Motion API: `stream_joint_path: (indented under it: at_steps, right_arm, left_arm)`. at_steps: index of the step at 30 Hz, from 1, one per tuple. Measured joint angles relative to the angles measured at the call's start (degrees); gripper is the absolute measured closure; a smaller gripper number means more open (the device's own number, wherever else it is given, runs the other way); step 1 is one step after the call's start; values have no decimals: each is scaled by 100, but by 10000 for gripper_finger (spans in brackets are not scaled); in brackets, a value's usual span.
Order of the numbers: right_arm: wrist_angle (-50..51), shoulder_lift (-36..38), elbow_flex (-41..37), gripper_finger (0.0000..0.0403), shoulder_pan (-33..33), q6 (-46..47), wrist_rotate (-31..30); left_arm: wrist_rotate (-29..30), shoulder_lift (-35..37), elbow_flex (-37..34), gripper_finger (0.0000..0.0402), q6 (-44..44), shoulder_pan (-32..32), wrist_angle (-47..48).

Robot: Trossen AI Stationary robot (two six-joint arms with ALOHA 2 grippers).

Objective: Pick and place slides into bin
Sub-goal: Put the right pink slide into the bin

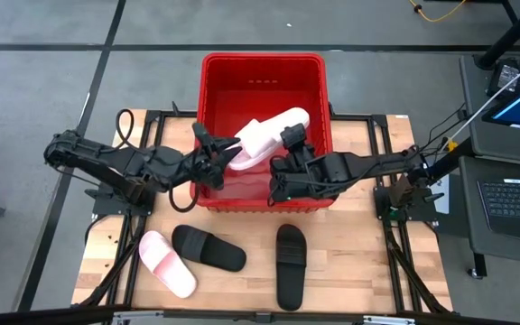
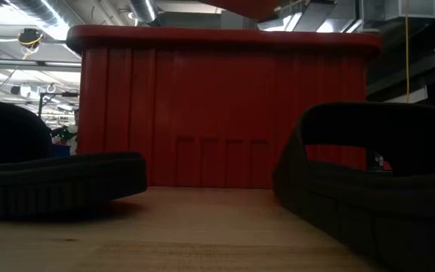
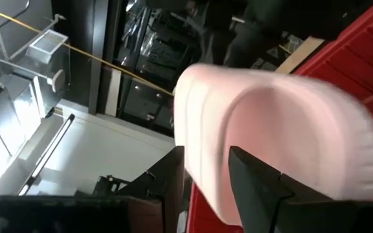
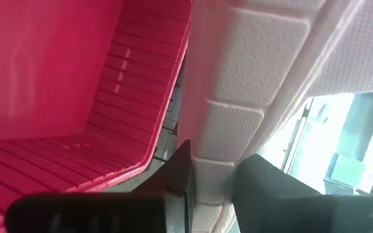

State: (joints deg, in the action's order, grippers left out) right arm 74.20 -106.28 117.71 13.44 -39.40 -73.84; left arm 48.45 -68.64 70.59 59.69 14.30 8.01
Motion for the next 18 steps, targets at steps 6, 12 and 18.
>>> stream_joint_path:
  at_steps: [6, 12, 18]
  right_arm:
    - [-122, 4, 0, 331, 91, 0, -4]
    - [-156, 9, 0, 331, 93, 2, -4]
    - [-164, 9, 0, 333, 93, 16, -2]
  left_arm:
    - [-243, 0, 0, 294, 3, -180, -2]
    - [-891, -34, 0, 340, 117, -304, 8]
    - [-825, -32, 0, 392, 501, -319, 16]
